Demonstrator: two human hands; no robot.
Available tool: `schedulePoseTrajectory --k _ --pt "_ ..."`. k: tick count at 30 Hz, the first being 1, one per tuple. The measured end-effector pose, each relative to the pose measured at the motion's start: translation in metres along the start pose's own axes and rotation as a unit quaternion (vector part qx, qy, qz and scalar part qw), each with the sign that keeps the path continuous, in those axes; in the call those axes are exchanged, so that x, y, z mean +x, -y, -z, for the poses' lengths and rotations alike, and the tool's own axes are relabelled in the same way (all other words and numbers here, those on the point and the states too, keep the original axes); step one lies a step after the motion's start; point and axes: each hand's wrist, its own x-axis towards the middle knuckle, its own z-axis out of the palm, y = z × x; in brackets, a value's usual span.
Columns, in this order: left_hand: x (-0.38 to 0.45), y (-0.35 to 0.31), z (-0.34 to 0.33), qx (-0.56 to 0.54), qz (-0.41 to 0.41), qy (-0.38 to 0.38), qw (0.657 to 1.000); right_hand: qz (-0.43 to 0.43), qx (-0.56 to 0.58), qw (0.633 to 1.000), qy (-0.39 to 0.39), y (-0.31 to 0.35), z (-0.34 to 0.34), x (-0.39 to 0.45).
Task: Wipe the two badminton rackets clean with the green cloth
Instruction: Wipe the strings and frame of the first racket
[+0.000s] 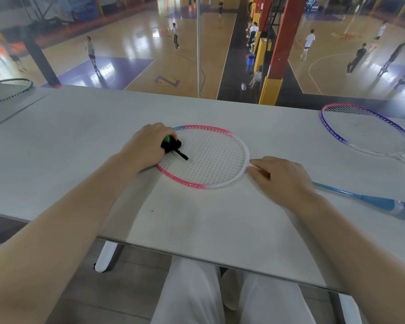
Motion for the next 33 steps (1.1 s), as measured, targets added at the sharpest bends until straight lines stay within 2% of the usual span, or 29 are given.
schedulePoseTrajectory --k 7,14,23,33 --pt "0.054 -0.002 -0.012 0.016 -0.006 -0.015 1.000 0.015 -0.004 1.000 0.011 -0.001 0.002 0.001" --pt "0.073 -0.016 -0.016 0.001 -0.035 0.008 0.999 0.018 0.007 1.000 0.007 -0.003 0.000 0.001" --pt "0.013 -0.012 0.003 -0.042 -0.047 0.050 0.997 0.015 -0.004 1.000 -0.002 -0.003 -0.003 0.002" --pt "-0.073 -0.008 0.017 -0.134 -0.078 0.061 0.986 0.017 -0.008 1.000 -0.006 -0.001 -0.002 0.001"
